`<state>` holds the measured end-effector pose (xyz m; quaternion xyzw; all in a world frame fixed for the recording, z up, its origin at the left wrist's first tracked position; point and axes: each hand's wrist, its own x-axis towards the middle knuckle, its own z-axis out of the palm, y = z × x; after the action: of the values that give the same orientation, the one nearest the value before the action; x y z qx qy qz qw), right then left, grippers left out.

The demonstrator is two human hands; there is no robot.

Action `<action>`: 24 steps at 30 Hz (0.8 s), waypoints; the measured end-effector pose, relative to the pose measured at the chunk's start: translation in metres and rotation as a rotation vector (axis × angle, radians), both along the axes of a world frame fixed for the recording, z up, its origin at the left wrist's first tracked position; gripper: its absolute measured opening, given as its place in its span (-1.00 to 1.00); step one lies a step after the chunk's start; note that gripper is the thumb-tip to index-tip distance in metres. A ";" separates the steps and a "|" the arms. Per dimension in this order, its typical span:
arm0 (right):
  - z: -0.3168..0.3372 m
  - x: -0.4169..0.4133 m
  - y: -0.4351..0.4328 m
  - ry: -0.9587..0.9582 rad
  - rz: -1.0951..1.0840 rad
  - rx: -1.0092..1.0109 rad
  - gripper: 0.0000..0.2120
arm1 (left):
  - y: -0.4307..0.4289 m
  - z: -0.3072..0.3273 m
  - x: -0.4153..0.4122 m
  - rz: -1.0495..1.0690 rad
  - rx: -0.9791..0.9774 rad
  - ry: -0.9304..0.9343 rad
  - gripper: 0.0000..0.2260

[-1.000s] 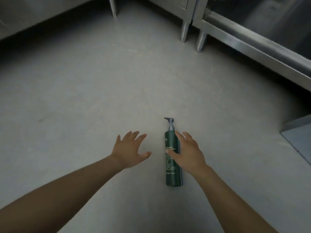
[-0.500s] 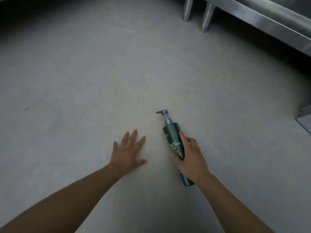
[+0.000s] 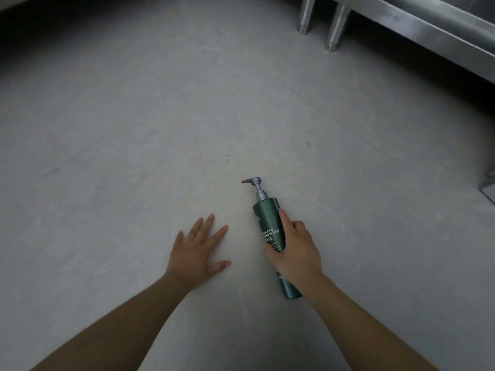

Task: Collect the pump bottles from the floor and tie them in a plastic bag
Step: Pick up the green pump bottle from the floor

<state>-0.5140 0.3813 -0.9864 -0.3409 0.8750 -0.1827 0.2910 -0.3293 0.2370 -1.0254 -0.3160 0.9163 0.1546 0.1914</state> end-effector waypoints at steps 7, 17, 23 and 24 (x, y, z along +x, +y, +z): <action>0.103 0.008 -0.013 -0.165 0.015 -0.023 -0.25 | -0.020 0.125 0.032 0.176 0.019 -0.052 -0.30; 0.517 0.043 -0.058 -0.257 0.036 -0.298 -0.31 | -0.037 0.578 0.055 0.362 -0.068 0.354 -0.38; 0.728 0.079 -0.072 -0.249 0.107 -0.416 -0.30 | -0.041 0.799 0.088 0.416 -0.192 0.373 -0.27; 0.755 0.086 -0.073 -0.254 0.116 -0.432 -0.31 | -0.042 0.826 0.096 0.432 -0.210 0.375 -0.26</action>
<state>-0.4282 0.3081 -0.2316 -0.4191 0.7511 -0.3899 0.3289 -0.2337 0.1949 -0.1993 -0.4875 0.8582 0.1518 -0.0521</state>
